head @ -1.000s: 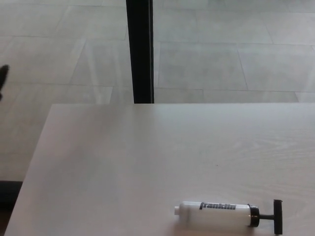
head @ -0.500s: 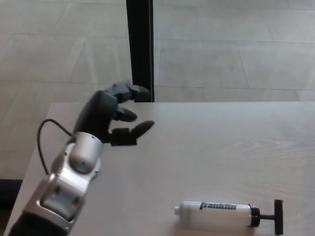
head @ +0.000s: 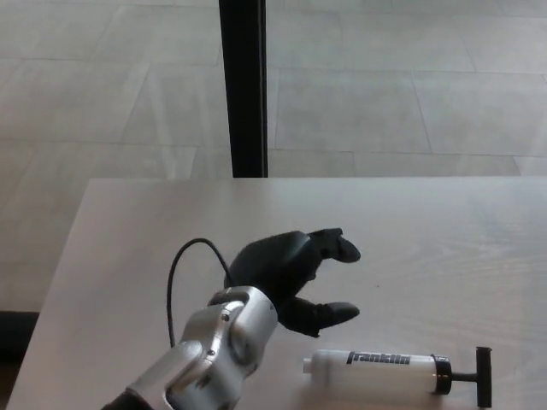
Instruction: The robot uses its left hand to lift the air pump kept on the middle of the desk and use the right hand to pull out the handle
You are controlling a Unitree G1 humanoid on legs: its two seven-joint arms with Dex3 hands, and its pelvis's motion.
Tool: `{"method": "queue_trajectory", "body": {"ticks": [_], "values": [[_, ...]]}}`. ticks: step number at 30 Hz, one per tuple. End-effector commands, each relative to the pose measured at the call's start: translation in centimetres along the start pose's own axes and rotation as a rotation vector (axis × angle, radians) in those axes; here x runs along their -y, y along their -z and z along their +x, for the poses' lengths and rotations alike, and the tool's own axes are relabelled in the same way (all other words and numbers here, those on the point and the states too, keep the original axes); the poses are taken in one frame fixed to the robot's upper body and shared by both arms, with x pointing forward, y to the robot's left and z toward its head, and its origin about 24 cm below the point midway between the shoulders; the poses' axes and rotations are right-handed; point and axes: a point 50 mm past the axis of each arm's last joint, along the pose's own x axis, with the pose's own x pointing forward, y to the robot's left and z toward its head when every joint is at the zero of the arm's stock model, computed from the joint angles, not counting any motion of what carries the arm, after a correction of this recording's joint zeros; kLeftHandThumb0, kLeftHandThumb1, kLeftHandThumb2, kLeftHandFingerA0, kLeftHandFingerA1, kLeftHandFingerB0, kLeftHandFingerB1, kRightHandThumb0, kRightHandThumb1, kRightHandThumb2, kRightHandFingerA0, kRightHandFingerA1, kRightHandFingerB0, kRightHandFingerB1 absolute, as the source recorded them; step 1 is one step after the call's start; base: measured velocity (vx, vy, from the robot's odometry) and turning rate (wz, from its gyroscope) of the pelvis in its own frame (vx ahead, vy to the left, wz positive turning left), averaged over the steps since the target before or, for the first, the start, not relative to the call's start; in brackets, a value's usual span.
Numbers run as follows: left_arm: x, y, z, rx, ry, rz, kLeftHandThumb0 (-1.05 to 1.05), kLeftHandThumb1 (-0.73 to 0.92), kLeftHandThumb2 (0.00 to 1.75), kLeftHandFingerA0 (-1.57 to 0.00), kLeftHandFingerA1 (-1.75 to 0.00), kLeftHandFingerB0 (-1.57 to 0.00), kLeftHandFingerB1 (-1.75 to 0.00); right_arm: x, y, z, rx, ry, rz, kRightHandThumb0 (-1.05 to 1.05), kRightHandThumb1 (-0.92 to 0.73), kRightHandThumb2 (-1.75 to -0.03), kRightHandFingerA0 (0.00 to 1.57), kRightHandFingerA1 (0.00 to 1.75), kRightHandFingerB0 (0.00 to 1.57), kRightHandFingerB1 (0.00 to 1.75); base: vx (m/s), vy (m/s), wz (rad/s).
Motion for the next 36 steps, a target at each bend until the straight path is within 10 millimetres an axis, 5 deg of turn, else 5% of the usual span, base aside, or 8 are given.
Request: {"method": "queue_trajectory", "body": {"ticks": [1, 2, 3, 15, 17, 19, 21, 36], "values": [[1.8, -4.0, -0.9, -0.120, 0.085, 0.705, -0.76, 0.73, 0.64, -0.34, -0.60, -0.29, -0.46, 0.3, 0.9, -0.7, -0.047, 0.081, 0.053, -0.34, -0.74, -0.62, 0.56, 0.68, 0.48, 0.43, 0.00, 0.000, 0.00], [2.0, -4.1, -1.0, -0.123, 0.100, 0.699, -0.77, 0.59, 1.01, -0.36, -0.66, -0.17, -0.51, 0.3, 1.0, -0.8, -0.051, 0.082, 0.058, -0.33, -0.75, -0.62, 0.55, 0.73, 0.48, 0.43, 0.00, 0.000, 0.00], [2.1, -4.1, -1.2, -0.122, 0.115, 0.698, -0.77, 0.73, 0.63, -0.34, -0.61, -0.26, -0.46, 0.4, 0.9, -0.8, -0.050, 0.082, 0.055, -0.36, -0.73, -0.61, 0.59, 0.77, 0.49, 0.44, 0.00, 0.000, 0.00], [3.7, -5.9, -3.5, -0.058, 0.141, 0.607, -0.79, 0.60, 0.93, -0.30, -0.64, -0.23, -0.55, 0.3, 0.7, -0.6, -0.060, 0.080, 0.013, -0.34, -0.74, -0.62, 0.59, 0.72, 0.52, 0.46, 0.00, 0.000, 0.00], [3.7, -6.2, -3.9, -0.048, 0.140, 0.602, -0.79, 0.74, 0.65, -0.33, -0.64, -0.24, -0.48, 0.3, 0.7, -0.6, -0.061, 0.075, 0.024, -0.33, -0.75, -0.62, 0.58, 0.74, 0.53, 0.46, 0.00, 0.000, 0.00], [3.7, -6.4, -4.2, -0.044, 0.146, 0.591, -0.79, 0.62, 0.94, -0.31, -0.65, -0.23, -0.55, 0.3, 0.7, -0.6, -0.056, 0.071, 0.021, -0.35, -0.75, -0.62, 0.57, 0.69, 0.53, 0.47, 0.00, 0.000, 0.00], [3.7, -6.4, -4.3, -0.044, 0.148, 0.594, -0.79, 0.75, 0.65, -0.34, -0.66, -0.24, -0.50, 0.3, 0.7, -0.6, -0.055, 0.070, 0.023, -0.35, -0.75, -0.62, 0.56, 0.68, 0.53, 0.47, 0.00, 0.000, 0.00], [4.7, -4.7, -5.0, -0.126, 0.169, 0.730, -0.73, 0.79, 0.63, -0.58, -0.79, -0.37, -0.52, 0.3, 1.0, -0.6, -0.063, 0.086, -0.006, -0.30, -0.73, -0.61, 0.58, 0.90, 0.53, 0.47, 0.00, 0.000, 0.00]]}}
